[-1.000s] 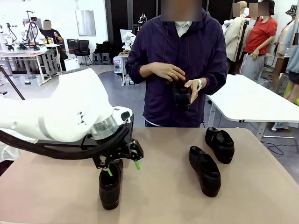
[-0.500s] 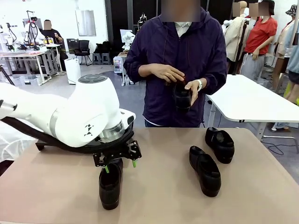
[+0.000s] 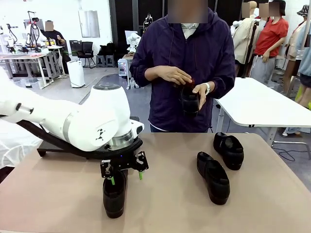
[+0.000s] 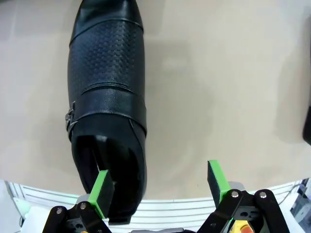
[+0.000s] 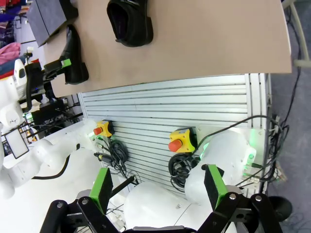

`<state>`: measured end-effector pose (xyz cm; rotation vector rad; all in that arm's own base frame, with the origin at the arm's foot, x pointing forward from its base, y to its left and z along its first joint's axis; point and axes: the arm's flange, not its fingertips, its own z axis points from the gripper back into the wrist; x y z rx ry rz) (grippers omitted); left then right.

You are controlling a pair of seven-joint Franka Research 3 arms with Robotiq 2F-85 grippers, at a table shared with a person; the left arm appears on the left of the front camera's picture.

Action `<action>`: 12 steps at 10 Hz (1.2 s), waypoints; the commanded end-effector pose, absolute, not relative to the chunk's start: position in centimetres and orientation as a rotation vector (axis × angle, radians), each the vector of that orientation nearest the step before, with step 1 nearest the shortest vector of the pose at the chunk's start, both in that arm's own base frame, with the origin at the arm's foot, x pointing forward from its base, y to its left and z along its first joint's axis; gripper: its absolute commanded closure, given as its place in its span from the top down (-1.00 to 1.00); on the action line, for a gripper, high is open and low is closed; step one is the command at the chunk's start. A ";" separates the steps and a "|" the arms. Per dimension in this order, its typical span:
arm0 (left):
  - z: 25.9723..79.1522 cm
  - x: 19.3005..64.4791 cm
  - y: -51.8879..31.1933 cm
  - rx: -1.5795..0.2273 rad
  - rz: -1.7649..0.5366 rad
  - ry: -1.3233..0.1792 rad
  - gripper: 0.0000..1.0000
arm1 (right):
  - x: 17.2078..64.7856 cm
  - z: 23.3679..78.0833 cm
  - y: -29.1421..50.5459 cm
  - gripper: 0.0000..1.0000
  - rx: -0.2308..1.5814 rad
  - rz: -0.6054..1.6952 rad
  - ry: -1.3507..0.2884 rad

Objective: Organize the shoes by placing them on the stand.
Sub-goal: Place the Shoe from the middle of the table onto the Shoes Stand.

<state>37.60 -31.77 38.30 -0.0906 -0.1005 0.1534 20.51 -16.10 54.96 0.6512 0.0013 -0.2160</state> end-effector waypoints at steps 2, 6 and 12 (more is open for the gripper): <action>35.7 39.7 -32.5 -0.019 0.181 -0.079 1.00 | 20.4 55.2 -16.6 1.00 0.642 -0.190 0.000; 34.6 40.5 -32.4 0.000 0.209 -0.083 -0.29 | 20.4 55.2 -16.6 1.00 0.642 -0.190 0.000; 34.6 40.6 -32.2 0.022 0.214 -0.077 -1.00 | 20.4 55.2 -16.6 1.00 0.642 -0.190 0.000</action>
